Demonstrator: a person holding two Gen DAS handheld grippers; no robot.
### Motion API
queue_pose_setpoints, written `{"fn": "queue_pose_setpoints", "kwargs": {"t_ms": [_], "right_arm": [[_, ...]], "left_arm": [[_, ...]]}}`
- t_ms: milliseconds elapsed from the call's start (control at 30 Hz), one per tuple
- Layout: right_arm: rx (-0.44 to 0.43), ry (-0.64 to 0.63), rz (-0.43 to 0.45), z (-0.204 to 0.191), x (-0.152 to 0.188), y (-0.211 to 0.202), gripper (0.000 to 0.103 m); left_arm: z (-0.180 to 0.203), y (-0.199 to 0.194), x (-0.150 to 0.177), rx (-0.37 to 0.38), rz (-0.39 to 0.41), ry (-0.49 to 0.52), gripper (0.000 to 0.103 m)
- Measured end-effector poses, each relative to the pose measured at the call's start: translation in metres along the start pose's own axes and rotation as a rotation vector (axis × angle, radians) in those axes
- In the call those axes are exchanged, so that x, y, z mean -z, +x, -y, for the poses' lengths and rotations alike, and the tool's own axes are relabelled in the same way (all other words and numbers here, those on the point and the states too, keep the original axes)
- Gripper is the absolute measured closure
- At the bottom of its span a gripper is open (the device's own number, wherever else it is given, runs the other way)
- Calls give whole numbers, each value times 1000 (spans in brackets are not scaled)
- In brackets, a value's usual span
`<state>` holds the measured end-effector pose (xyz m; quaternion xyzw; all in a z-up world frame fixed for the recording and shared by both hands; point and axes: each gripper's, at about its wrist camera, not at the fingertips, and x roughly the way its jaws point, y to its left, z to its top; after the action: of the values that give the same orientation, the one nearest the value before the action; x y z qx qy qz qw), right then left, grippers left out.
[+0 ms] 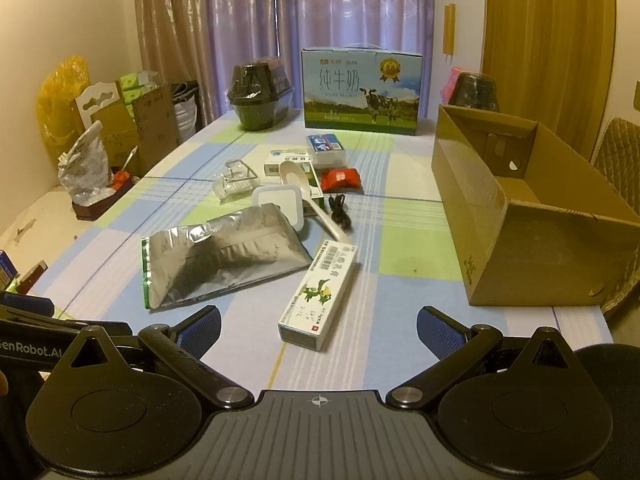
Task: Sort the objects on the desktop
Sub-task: 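Move both tools toward the silver foil bag and white medicine box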
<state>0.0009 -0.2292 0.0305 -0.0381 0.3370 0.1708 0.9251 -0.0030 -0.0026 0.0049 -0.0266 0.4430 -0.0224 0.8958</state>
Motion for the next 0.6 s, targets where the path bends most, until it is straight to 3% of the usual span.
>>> {"fn": "queue_pose_setpoints", "kwargs": {"t_ms": [600], "right_arm": [[28,3,-17,-2,-1,4,2]], "left_arm": [[-3,1,-4,5,6,5,1]]}}
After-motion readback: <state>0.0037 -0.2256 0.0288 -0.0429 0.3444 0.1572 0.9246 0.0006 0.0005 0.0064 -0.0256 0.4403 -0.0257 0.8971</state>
